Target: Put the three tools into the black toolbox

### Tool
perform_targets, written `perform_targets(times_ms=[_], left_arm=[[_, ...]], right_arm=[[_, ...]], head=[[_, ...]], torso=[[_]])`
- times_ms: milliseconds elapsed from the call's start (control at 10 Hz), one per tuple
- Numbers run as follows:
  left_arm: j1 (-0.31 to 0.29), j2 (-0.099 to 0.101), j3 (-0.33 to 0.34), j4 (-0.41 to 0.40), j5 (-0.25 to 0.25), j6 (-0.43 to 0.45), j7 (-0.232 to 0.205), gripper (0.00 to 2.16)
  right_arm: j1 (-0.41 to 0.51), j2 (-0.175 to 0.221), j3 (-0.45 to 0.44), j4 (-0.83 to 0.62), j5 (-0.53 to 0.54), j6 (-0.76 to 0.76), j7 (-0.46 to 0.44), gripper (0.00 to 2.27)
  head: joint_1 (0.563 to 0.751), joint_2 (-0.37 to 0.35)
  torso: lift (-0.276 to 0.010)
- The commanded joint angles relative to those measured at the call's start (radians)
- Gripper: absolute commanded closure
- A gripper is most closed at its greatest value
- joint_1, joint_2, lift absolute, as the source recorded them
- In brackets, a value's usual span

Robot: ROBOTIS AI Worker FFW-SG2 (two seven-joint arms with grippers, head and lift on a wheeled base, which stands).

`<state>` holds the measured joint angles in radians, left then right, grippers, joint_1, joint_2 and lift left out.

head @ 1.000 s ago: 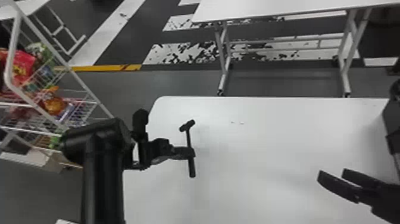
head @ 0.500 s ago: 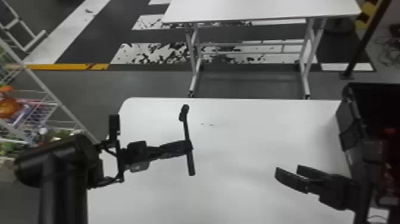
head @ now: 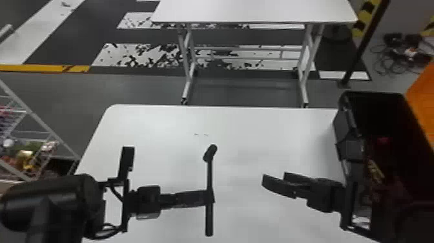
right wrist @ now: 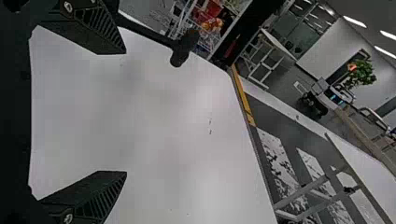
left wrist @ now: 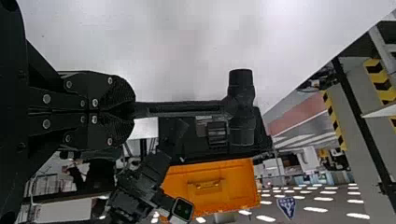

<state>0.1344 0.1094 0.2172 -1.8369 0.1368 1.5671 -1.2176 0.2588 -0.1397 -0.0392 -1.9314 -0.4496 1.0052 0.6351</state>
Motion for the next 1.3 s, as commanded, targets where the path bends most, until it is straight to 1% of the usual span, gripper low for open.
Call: perform_targets(times_ms=[0, 100, 200, 300, 400, 500, 600, 700, 900, 1100, 1200], left_arm=[[0.021, -0.002, -0.038, -0.022, -0.008, 0.004, 0.0, 1.89], [0.025, -0.004, -0.064, -0.033, -0.017, 0.004, 0.001, 1.9], [0.025, -0.013, -0.088, -0.033, -0.036, 0.004, 0.004, 1.9], [0.025, -0.019, -0.113, -0.036, -0.042, 0.004, 0.009, 1.89], [0.025, -0.03, -0.134, -0.041, -0.054, 0.004, 0.01, 1.9], [0.025, -0.04, -0.154, -0.044, -0.078, 0.004, 0.013, 1.89], [0.025, -0.042, -0.171, -0.047, -0.086, 0.004, 0.017, 1.89], [0.025, -0.05, -0.173, -0.058, -0.094, 0.004, 0.017, 1.9], [0.028, -0.05, -0.191, -0.073, -0.095, 0.004, 0.017, 1.9], [0.028, -0.053, -0.208, -0.073, -0.098, 0.004, 0.017, 1.9], [0.028, -0.054, -0.213, -0.073, -0.103, 0.004, 0.017, 1.9]], right_arm=[[-0.036, 0.0, 0.036, 0.002, 0.0, 0.049, -0.006, 0.08], [-0.047, 0.0, 0.062, 0.005, 0.0, 0.059, -0.006, 0.08], [-0.055, 0.006, 0.085, 0.012, -0.003, 0.068, -0.006, 0.08], [-0.055, 0.025, 0.085, 0.015, -0.017, 0.071, -0.006, 0.08], [-0.058, 0.028, 0.085, 0.034, -0.047, 0.077, -0.006, 0.08], [-0.061, 0.039, 0.085, 0.043, -0.055, 0.086, -0.006, 0.08], [-0.061, 0.043, 0.09, 0.045, -0.06, 0.092, -0.006, 0.08], [-0.061, 0.043, 0.096, 0.046, -0.063, 0.096, -0.006, 0.08], [-0.059, 0.043, 0.111, 0.058, -0.077, 0.099, -0.006, 0.08], [-0.061, 0.045, 0.117, 0.069, -0.123, 0.105, 0.001, 0.08], [-0.062, 0.043, 0.119, 0.075, -0.149, 0.108, 0.02, 0.34]], head=[[0.695, 0.073], [0.695, 0.074], [0.695, 0.082], [0.695, 0.09], [0.695, 0.096], [0.695, 0.094], [0.695, 0.091], [0.695, 0.087], [0.695, 0.086], [0.695, 0.092], [0.695, 0.098]], torso=[[-0.051], [-0.051], [-0.051], [-0.051], [-0.051], [-0.051], [-0.051], [-0.051], [-0.051], [-0.051], [-0.051]])
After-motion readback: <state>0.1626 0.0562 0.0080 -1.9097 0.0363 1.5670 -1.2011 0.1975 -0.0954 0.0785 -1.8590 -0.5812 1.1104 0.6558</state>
